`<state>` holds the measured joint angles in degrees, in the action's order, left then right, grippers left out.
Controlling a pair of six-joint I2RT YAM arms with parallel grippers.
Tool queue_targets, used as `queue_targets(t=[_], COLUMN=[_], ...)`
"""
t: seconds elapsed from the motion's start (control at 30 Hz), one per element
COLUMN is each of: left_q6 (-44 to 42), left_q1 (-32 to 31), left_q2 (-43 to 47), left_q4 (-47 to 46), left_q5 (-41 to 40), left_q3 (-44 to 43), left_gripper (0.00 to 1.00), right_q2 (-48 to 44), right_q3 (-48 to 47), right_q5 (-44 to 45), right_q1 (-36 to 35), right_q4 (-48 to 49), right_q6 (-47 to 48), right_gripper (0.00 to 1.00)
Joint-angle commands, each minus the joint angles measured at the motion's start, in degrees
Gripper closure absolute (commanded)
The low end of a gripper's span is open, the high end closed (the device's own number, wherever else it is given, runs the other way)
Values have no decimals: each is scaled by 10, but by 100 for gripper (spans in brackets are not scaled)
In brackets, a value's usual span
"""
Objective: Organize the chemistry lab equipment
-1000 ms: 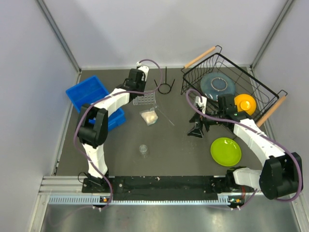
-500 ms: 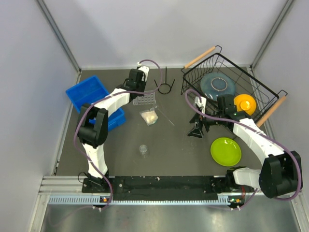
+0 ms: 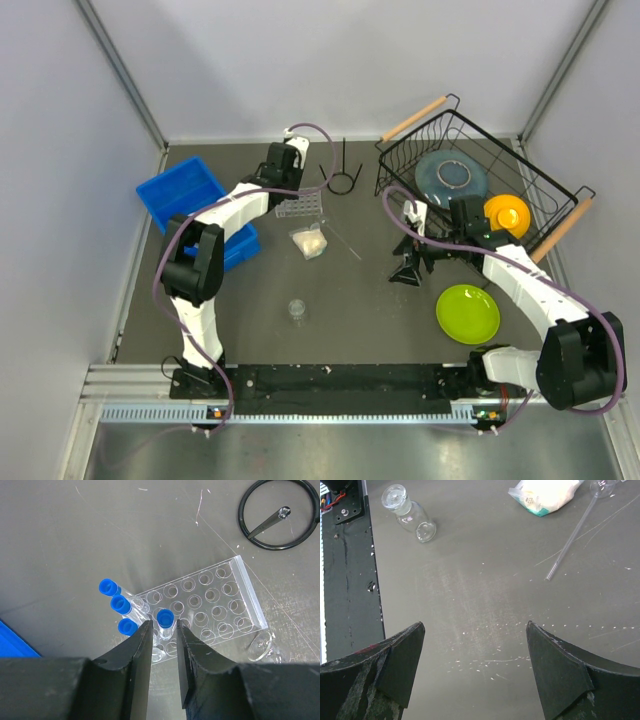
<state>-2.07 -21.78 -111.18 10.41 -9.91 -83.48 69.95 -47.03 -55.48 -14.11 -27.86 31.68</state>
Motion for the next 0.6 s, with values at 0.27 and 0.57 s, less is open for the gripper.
queue_targets(t=[0.27,0.57], left_q6=[19,78], left_q1=[3,6], left_q2=[58,216], left_q4=[-7,-24], left_q5=[17,2], left_q3=[-14,71], left_gripper=[65,31], right_q2=[4,12], right_q3=[-28,-23], right_q5=[-5,5], right_q1=[3,3], right_q4=[-4,-10], right_q6=[23,31], right_gripper=[17,16])
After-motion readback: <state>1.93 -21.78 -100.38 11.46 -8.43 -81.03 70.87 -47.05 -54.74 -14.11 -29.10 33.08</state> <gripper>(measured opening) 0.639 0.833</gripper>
